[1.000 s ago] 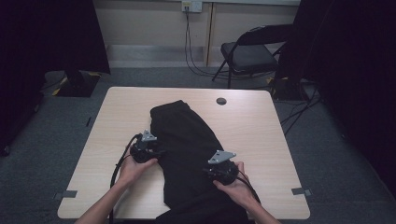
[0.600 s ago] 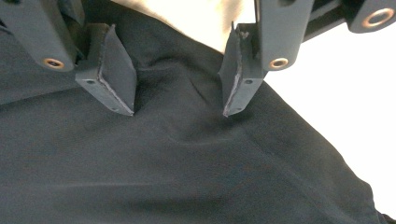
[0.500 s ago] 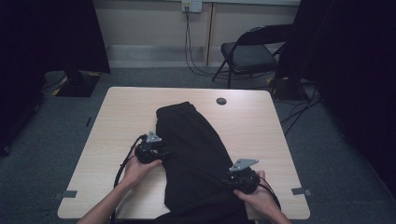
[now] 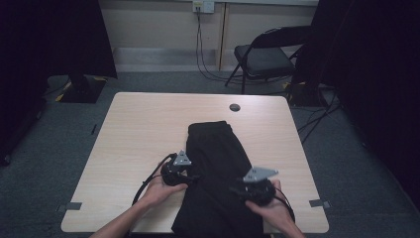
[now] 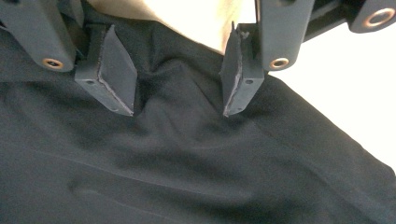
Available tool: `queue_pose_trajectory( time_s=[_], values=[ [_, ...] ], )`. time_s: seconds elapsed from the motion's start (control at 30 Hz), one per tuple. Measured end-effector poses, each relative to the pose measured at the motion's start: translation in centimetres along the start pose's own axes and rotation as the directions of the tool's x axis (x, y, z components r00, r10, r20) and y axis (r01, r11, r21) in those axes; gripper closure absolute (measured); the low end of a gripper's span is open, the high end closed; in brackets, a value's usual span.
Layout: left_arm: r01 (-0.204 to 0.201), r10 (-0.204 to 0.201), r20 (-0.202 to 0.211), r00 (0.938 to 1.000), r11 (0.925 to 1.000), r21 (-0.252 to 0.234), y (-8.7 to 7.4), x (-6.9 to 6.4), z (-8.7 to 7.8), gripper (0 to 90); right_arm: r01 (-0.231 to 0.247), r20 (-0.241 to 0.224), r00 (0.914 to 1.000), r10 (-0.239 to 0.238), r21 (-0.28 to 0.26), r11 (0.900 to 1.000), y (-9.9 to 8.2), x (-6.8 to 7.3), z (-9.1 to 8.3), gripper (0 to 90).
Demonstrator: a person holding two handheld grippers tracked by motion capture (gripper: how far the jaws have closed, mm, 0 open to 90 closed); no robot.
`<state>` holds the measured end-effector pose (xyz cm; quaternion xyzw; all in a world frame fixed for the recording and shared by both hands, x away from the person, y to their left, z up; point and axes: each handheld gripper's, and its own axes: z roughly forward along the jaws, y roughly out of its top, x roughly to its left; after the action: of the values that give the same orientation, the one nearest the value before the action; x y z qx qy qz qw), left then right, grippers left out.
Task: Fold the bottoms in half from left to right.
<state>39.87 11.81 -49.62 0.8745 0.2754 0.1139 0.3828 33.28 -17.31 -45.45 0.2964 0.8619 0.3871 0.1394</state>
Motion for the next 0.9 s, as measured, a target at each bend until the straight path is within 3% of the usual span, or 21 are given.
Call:
queue_pose_trajectory(
  time_s=[0.1, 0.17, 0.2, 0.27, 0.37, 0.43, 0.5, 0.53, 0.57, 0.63, 0.67, 0.77, 0.8, 0.9],
  values=[
    [0.010, -0.010, -0.003, 0.9999, 0.9998, 0.015, 0.0, -0.3, -0.2, 45.2, 0.007, 0.085, 0.9964, -0.007, -0.005, 1.0000, 2.3, -2.8, 3.0, 58.8],
    [0.002, -0.002, 0.001, 1.0000, 0.9994, 0.033, -0.1, -0.6, -0.5, 45.2, -0.016, 0.099, 0.9949, 0.017, -0.013, 0.9998, 3.5, -4.6, 5.2, 58.6],
    [0.002, -0.002, 0.001, 1.0000, 0.9994, 0.033, -0.1, -0.6, -0.5, 45.2, -0.016, 0.099, 0.9949, 0.017, -0.013, 0.9998, 3.5, -4.6, 5.2, 58.6],
    [0.005, -0.005, -0.001, 1.0000, 0.9978, 0.065, -0.2, -0.9, -1.1, 45.2, -0.023, 0.146, 0.9890, 0.023, 0.000, 0.9997, 3.9, -5.7, 7.1, 59.5],
    [-0.016, 0.013, 0.027, 0.9995, 0.9951, 0.098, -0.7, -1.0, -2.1, 45.3, -0.049, 0.124, 0.9913, 0.042, 0.054, 0.9974, 2.9, -6.1, 8.4, 58.0],
    [0.004, -0.007, 0.030, 0.9995, 0.9948, 0.101, -0.8, -0.9, -2.3, 48.0, -0.053, 0.112, 0.9927, 0.045, 0.068, 0.9963, 2.6, -6.1, 8.5, 58.3],
    [0.039, -0.044, 0.054, 0.9976, 0.9956, 0.085, -0.8, -0.3, -2.8, 50.9, -0.074, 0.090, 0.9934, 0.070, 0.037, 0.9966, 1.7, -5.5, 8.0, 57.8],
    [0.040, -0.043, 0.046, 0.9980, 0.9970, 0.067, -0.7, -0.1, -3.0, 50.8, -0.076, 0.084, 0.9938, 0.073, 0.033, 0.9965, 1.5, -5.2, 7.9, 57.8],
    [0.049, -0.050, 0.021, 0.9985, 0.9986, 0.016, -0.1, 0.3, -3.7, 50.8, -0.067, 0.066, 0.9957, 0.065, 0.035, 0.9971, 1.3, -4.7, 7.6, 57.8],
    [0.056, -0.056, 0.011, 0.9984, 0.9984, -0.002, 0.0, 0.5, -3.9, 50.8, -0.059, 0.059, 0.9966, 0.057, 0.036, 0.9976, 1.1, -4.3, 7.4, 57.8],
    [0.086, -0.086, 0.007, 0.9963, 0.9959, -0.028, 0.4, 1.0, -4.0, 50.8, -0.029, 0.022, 0.9994, 0.028, 0.037, 0.9989, 0.5, -2.8, 6.7, 57.9],
    [0.060, -0.062, -0.031, 0.9976, 0.9966, -0.057, 0.7, 1.2, -3.7, 51.5, 0.004, -0.023, 0.9997, -0.003, 0.046, 0.9989, -0.2, -1.2, 5.8, 58.1],
    [0.072, -0.073, -0.011, 0.9973, 0.9954, -0.063, 0.9, 1.3, -3.4, 51.7, 0.013, -0.034, 0.9993, -0.011, 0.049, 0.9987, -0.5, -0.5, 5.4, 58.1],
    [0.040, -0.041, -0.013, 0.9991, 0.9975, -0.058, 1.0, 1.1, -2.7, 53.7, 0.053, -0.076, 0.9959, -0.048, 0.065, 0.9965, -1.1, 1.3, 4.4, 58.1]
  ],
)
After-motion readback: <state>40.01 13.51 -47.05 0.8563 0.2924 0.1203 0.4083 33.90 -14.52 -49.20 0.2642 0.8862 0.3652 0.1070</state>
